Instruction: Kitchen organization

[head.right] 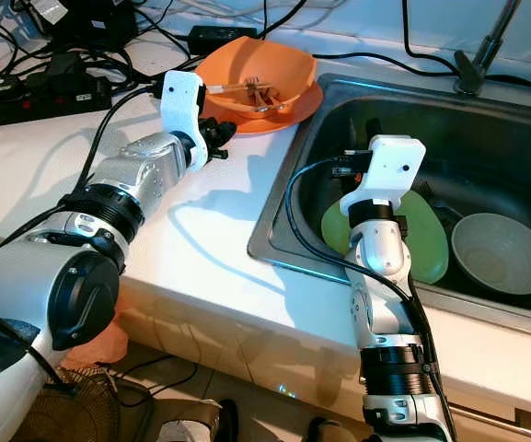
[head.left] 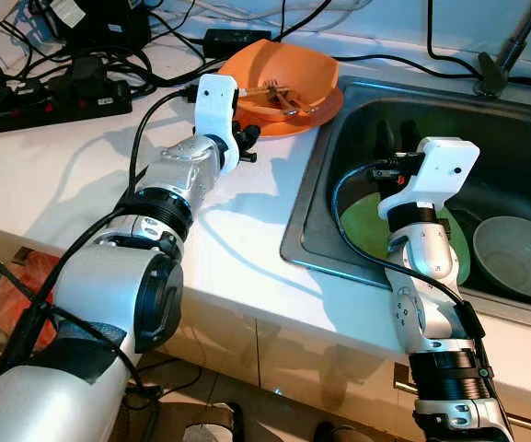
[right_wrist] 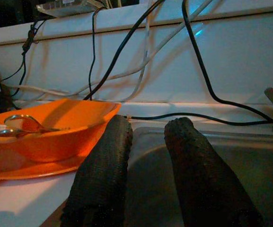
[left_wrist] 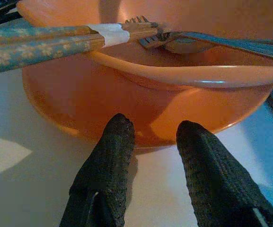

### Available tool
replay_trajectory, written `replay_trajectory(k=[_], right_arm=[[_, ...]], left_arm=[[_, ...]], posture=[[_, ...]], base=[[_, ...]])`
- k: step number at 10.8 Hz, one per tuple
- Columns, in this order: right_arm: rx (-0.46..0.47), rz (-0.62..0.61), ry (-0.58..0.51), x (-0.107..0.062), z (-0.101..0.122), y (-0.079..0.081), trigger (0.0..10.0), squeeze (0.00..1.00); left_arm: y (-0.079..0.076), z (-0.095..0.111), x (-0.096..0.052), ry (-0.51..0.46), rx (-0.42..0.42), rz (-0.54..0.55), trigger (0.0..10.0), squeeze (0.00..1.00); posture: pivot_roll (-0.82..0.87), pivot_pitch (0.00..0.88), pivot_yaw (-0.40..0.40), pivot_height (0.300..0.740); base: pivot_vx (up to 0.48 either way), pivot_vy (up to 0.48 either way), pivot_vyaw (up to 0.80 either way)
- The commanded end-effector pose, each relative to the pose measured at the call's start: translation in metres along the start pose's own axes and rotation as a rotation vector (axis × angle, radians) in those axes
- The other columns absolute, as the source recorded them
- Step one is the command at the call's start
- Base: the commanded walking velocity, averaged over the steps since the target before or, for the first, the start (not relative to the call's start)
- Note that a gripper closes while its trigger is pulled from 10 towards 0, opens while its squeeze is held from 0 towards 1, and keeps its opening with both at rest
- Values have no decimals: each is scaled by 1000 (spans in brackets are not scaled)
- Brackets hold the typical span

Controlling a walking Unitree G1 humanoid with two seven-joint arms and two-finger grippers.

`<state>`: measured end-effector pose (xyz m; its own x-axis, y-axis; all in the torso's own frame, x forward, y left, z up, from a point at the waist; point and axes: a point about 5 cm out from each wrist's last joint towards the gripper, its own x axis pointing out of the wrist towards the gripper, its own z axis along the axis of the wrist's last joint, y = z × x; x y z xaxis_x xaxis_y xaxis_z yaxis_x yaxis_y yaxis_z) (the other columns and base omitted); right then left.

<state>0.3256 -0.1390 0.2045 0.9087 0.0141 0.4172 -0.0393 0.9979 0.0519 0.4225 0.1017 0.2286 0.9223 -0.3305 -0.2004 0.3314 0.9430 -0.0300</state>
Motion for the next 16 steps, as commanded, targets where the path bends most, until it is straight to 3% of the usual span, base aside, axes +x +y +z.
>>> replay_trajectory(k=[1,7,12,16], right_arm=[[3,-12,68,-8,-15,-2,10000,0],[12,13,73,-4,-16,2,10000,0],[11,14,72,-2,-17,2,10000,0],[11,9,68,-2,-17,1,10000,0]], left_arm=[[6,-38,-2,152,-24,4,10000,0],[12,-65,-9,217,-124,-49,10000,0],[14,-29,-8,112,-128,-75,10000,0],[3,-30,-9,147,-133,-140,10000,0]], posture=[[118,148,76,740],[155,144,62,740],[164,140,62,740],[174,131,74,740]], base=[[0,0,0],[0,0,0],[0,0,0],[0,0,0]])
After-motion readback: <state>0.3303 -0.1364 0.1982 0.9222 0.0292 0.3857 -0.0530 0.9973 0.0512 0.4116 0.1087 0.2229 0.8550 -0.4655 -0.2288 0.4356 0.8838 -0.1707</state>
